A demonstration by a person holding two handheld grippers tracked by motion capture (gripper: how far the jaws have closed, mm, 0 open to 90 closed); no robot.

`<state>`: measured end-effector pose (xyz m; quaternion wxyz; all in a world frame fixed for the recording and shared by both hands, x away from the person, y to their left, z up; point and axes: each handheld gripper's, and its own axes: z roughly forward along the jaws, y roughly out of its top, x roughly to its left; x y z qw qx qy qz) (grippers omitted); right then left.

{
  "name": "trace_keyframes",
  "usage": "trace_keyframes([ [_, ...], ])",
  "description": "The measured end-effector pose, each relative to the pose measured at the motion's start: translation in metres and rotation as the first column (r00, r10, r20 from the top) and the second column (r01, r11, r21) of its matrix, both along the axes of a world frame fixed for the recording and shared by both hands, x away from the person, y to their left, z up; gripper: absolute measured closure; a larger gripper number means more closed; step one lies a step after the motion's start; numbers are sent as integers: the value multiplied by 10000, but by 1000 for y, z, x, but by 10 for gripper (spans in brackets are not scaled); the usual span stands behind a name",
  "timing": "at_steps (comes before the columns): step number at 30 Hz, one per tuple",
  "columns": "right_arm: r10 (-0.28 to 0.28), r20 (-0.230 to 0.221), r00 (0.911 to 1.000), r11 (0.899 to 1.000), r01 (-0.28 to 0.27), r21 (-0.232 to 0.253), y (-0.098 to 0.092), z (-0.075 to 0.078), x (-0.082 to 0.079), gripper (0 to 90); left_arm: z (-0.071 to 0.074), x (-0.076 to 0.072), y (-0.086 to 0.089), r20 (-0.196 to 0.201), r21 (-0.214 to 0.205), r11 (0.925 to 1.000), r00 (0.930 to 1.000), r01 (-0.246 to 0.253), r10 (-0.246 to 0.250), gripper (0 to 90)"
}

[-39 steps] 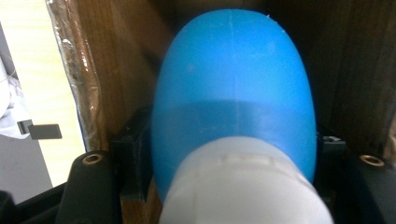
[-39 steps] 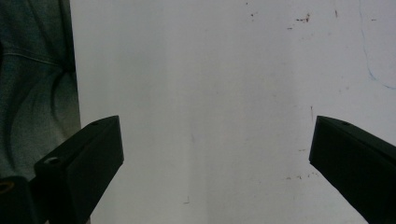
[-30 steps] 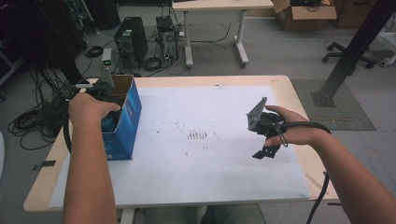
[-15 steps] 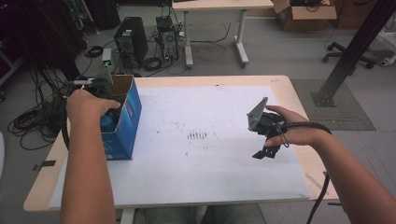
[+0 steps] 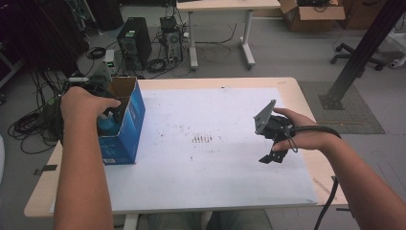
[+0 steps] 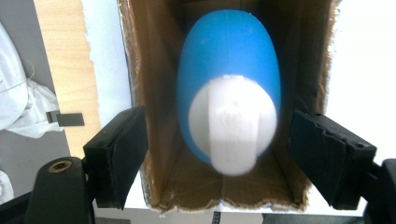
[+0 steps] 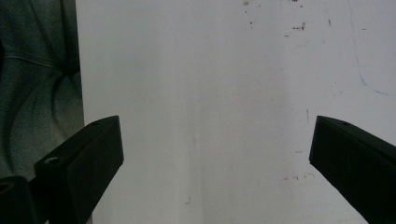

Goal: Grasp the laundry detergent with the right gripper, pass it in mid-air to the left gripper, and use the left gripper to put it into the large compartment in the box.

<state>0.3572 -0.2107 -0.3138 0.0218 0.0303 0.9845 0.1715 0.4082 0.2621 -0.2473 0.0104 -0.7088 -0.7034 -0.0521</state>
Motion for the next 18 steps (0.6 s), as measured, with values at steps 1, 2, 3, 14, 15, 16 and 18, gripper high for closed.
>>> trace_keyframes([
  [1, 10, 13, 10000, 10000, -10, -21, 0, 1, 0, 30, 1, 0, 0, 28, 4, 10000, 10000, 19, -19, 206],
  [2, -1, 8, 10000, 10000, 1, -29, 1, 1, -1, 30, 3, -1, -1, 58, 10, 10000, 10000, 77, -77, 204],
  [3, 17, 13, 10000, 10000, -17, -48, 1, 2, -1, 30, 4, -2, -1, 43, 2, 9999, 9999, 146, -146, 192],
  [14, 133, 105, 9999, 9999, -133, -2, 4, 6, -5, 30, 23, -10, -14, -34, 132, 9974, 9975, 704, -704, 89],
  [15, 153, 121, 9998, 9999, -153, 11, 4, 6, -5, 30, 24, -10, -16, -13, 145, 9972, 9973, 729, -729, 87],
  [16, 142, 102, 9998, 9999, -143, 8, 4, 7, -6, 30, 26, -11, -18, -18, 192, 9961, 9963, 858, -858, 78],
  [18, 168, 143, 9998, 9999, -168, 5, 4, 7, -6, 30, 30, -12, -22, 23, 186, 9949, 9951, 991, -991, 64],
])
